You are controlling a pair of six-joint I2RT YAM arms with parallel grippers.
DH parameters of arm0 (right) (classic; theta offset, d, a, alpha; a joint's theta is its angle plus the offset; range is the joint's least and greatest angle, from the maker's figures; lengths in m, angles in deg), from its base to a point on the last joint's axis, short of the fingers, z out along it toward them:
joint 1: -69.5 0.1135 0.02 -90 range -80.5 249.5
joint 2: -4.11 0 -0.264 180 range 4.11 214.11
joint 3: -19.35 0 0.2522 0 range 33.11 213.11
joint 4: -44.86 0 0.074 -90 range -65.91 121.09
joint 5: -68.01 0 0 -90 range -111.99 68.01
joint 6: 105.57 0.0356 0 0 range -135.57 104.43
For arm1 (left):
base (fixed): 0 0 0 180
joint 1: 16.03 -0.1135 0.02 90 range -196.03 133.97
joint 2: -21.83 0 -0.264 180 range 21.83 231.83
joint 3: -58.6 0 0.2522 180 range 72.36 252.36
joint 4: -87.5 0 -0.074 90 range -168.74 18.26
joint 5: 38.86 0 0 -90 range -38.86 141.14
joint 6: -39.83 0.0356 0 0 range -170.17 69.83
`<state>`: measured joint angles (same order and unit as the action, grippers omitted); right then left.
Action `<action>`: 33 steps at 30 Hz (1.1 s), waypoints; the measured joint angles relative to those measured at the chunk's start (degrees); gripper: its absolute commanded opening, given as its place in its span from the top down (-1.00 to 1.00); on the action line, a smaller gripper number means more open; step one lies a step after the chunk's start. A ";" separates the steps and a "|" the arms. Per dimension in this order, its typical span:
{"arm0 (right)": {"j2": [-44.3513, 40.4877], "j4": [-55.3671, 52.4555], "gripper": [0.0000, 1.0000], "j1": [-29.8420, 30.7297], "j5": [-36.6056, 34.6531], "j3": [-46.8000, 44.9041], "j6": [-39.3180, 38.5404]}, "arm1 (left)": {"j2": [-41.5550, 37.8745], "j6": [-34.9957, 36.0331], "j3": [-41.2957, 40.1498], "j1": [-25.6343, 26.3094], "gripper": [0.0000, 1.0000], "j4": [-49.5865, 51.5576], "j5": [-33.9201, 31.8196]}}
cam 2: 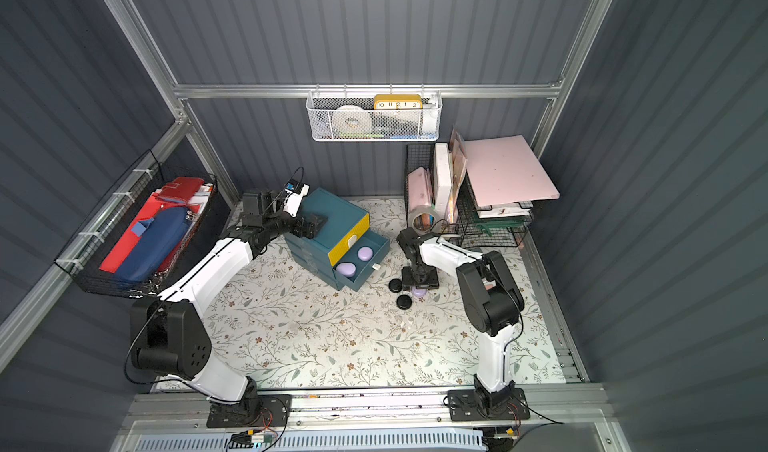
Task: Put the bluetooth earphones in the drawer according to color
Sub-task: Pick up the Bluetooth earphone from the center of the board.
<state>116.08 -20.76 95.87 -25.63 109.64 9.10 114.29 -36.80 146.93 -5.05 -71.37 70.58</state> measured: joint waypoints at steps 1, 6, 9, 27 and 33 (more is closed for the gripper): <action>0.00 0.04 -0.31 0.00 0.07 -0.04 0.00 | 0.00 0.00 0.00 0.07 -0.99 0.00 -0.02; 0.00 0.28 -0.19 0.00 0.57 -0.94 0.17 | 0.00 0.00 0.00 0.39 -0.99 0.02 -0.04; 0.02 0.42 -0.18 0.00 0.61 -1.05 0.31 | 0.00 0.00 0.00 0.39 -0.99 0.02 -0.04; 0.48 1.44 0.27 0.00 0.66 -1.05 0.42 | 0.00 0.00 0.00 0.72 -0.99 0.04 -0.26; 0.09 2.25 0.95 0.00 0.55 -1.68 0.63 | 0.00 0.00 0.00 0.79 -0.99 0.07 -0.24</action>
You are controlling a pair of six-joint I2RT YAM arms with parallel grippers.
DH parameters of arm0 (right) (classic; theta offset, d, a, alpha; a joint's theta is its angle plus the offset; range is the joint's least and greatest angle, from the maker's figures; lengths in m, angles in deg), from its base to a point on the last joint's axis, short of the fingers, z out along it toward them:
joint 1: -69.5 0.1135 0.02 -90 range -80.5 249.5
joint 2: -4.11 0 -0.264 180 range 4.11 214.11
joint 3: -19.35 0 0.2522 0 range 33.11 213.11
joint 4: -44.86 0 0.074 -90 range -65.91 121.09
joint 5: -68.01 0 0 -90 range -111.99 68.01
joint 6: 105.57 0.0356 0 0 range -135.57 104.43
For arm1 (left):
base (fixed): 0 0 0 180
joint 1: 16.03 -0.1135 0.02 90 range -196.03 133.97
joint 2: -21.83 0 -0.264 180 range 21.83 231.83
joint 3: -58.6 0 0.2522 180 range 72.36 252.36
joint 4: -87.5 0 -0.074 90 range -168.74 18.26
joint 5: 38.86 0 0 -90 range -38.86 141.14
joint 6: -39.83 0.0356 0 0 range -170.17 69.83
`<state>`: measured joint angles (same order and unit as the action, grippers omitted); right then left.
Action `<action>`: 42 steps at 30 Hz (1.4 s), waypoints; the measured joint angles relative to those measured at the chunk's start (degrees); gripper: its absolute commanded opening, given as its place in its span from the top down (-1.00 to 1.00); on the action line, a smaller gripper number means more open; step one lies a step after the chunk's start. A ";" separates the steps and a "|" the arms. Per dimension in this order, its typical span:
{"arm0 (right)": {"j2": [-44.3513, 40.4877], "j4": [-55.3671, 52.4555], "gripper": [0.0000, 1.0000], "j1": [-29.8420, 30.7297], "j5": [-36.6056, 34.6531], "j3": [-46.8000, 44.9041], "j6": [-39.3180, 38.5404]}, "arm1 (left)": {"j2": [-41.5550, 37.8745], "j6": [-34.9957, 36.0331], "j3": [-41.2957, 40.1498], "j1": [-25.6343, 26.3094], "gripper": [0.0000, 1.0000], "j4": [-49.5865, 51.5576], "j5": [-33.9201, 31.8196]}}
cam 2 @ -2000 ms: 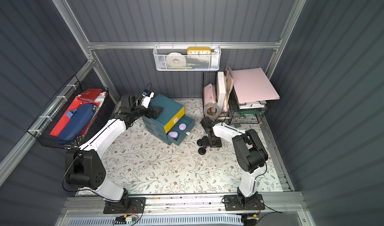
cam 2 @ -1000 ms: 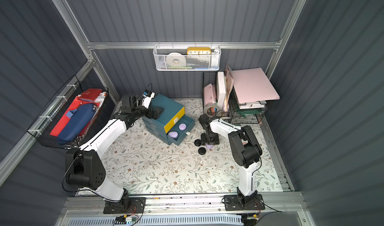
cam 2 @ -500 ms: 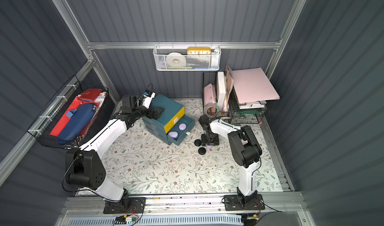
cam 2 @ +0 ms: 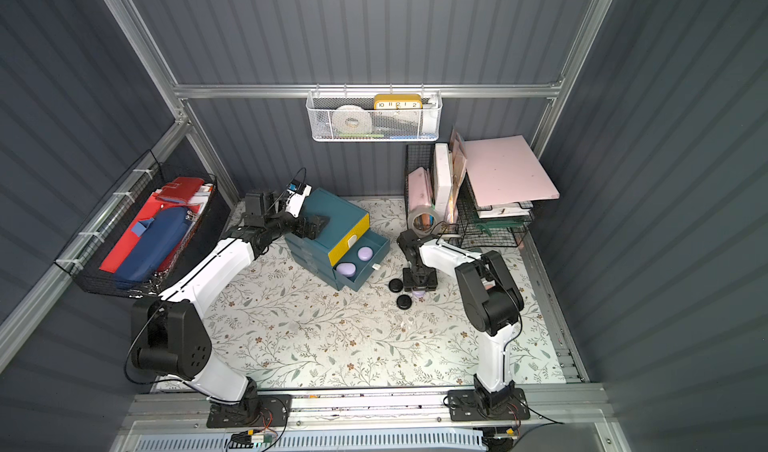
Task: Put the bluetooth earphones in the drawer according to color
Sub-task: Pick up the Bluetooth earphone from the center of the board, then place the bluetooth earphone in the drawer.
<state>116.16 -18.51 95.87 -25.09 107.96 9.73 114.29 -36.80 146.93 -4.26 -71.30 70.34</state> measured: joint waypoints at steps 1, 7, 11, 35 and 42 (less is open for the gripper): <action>-0.20 0.31 1.00 0.00 -0.07 -0.28 0.02 | 0.00 0.00 0.00 0.00 -0.99 0.00 0.00; -2.45 1.38 1.00 0.00 -1.53 -2.45 0.42 | 0.00 0.00 0.00 0.00 -0.99 0.00 0.00; -6.82 1.73 1.00 0.00 -3.15 -2.75 0.37 | 0.00 0.00 0.00 0.00 -0.99 0.00 0.00; -17.66 18.84 1.00 4.85 1.42 3.63 -8.20 | 0.00 0.00 0.02 0.17 -0.99 0.04 0.04; -12.57 23.04 1.00 7.15 3.67 7.96 -8.39 | 0.00 0.00 0.02 0.28 -0.99 0.09 0.07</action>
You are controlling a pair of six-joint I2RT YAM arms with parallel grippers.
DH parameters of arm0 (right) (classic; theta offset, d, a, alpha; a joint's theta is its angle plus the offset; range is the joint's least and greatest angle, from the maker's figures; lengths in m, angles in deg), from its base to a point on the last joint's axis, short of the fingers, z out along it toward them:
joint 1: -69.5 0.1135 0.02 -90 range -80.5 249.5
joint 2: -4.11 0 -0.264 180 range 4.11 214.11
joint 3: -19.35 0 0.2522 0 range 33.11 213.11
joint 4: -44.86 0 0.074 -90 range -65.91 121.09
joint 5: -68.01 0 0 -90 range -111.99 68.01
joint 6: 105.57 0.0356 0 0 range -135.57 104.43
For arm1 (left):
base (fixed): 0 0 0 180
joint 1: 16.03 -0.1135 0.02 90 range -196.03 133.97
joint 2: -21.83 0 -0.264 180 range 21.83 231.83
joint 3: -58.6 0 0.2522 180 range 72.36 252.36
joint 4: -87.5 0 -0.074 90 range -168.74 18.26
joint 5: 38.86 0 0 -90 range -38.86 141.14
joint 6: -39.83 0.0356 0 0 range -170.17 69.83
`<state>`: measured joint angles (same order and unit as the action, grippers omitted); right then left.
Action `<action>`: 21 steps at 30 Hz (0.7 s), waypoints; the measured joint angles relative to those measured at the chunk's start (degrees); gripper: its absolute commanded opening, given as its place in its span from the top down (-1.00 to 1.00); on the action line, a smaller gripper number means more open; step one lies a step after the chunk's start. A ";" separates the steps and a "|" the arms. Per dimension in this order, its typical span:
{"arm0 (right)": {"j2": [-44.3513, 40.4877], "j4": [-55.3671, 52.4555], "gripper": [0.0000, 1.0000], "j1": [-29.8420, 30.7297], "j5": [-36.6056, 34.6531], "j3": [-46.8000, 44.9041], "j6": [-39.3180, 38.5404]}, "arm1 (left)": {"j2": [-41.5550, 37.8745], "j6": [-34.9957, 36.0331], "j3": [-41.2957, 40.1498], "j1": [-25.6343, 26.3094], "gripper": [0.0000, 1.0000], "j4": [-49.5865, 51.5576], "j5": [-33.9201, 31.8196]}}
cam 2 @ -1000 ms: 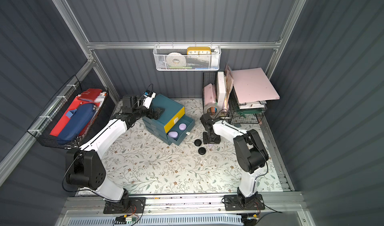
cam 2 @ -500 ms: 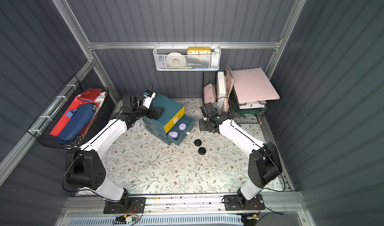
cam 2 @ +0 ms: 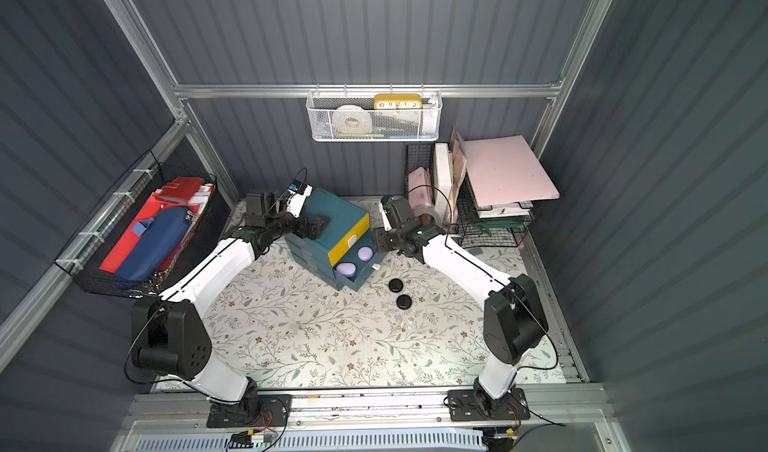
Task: Put the bluetooth earphones in the drawer according to color
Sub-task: Place the bluetooth earphone in the drawer.
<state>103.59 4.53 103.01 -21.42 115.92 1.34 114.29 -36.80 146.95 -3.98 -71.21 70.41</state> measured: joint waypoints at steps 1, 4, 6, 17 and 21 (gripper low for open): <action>0.59 0.31 1.00 0.28 0.37 0.48 0.02 | 0.00 0.00 0.00 0.00 -0.99 0.00 0.00; 1.66 1.33 1.00 0.74 1.36 1.09 0.22 | 0.00 0.00 0.00 0.02 -0.99 0.00 -0.02; 1.99 1.79 1.00 0.79 1.81 1.11 0.37 | 0.00 0.00 0.00 0.02 -0.99 0.00 -0.02; 5.49 2.62 1.00 1.51 4.24 1.42 1.99 | 0.00 0.00 0.00 0.02 -0.99 0.00 -0.04; 5.49 2.86 0.48 1.55 4.44 1.42 2.84 | -0.02 0.00 0.00 0.02 -0.99 0.00 -0.04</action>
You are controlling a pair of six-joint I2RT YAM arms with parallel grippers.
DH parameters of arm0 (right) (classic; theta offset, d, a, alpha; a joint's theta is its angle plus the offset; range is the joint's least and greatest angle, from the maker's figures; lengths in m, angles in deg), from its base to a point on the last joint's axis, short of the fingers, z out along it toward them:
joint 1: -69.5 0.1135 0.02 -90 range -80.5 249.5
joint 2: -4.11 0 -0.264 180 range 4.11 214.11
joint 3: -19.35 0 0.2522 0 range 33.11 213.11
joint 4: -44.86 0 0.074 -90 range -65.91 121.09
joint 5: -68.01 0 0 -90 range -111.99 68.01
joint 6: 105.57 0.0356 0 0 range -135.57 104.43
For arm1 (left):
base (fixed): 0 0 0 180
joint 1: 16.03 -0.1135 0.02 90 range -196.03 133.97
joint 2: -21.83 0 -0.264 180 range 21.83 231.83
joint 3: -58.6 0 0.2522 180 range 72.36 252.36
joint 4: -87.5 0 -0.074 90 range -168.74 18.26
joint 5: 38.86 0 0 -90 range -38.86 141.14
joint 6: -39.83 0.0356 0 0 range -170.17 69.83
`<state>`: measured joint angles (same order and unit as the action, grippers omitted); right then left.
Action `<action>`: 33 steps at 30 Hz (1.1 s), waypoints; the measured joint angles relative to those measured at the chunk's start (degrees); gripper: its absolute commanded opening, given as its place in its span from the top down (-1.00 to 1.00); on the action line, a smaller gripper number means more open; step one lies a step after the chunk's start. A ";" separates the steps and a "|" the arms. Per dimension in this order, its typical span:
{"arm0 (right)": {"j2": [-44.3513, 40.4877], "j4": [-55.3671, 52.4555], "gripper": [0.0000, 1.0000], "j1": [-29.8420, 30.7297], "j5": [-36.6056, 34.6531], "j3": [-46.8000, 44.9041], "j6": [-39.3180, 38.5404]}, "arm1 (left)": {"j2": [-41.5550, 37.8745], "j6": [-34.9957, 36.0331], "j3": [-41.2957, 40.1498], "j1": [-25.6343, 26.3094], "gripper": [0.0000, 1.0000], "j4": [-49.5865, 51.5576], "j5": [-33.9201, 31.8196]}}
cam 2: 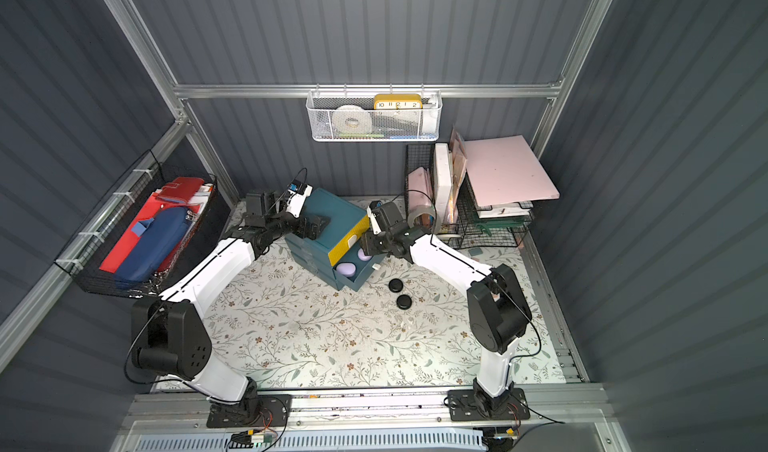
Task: Put the bluetooth earphones in the drawer according to color
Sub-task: Place the bluetooth earphone in the drawer.
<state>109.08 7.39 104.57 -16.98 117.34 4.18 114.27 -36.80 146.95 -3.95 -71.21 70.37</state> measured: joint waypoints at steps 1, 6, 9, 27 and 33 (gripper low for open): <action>0.00 -0.04 0.35 0.00 -0.02 0.00 0.02 | 0.02 0.00 0.00 0.02 -0.99 0.00 0.00; -0.02 0.26 -0.17 0.00 -0.07 -0.09 0.26 | 0.02 0.00 0.00 0.07 -0.99 0.00 -0.15; -0.02 0.50 -0.37 0.00 -0.07 -0.39 0.48 | 0.00 0.00 0.00 0.11 -0.99 0.02 -0.17; -11.08 1.01 -0.44 -1.05 -6.64 -6.21 0.07 | -0.02 0.00 -0.02 0.37 -0.99 0.07 -0.42; -17.77 2.54 0.13 -4.35 -6.73 -13.31 2.67 | -0.09 0.00 0.00 0.42 -0.99 0.17 -0.42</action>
<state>91.31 9.93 100.22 -23.71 104.03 6.84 114.19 -36.80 146.95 -3.54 -71.04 69.95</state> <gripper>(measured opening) 0.539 0.995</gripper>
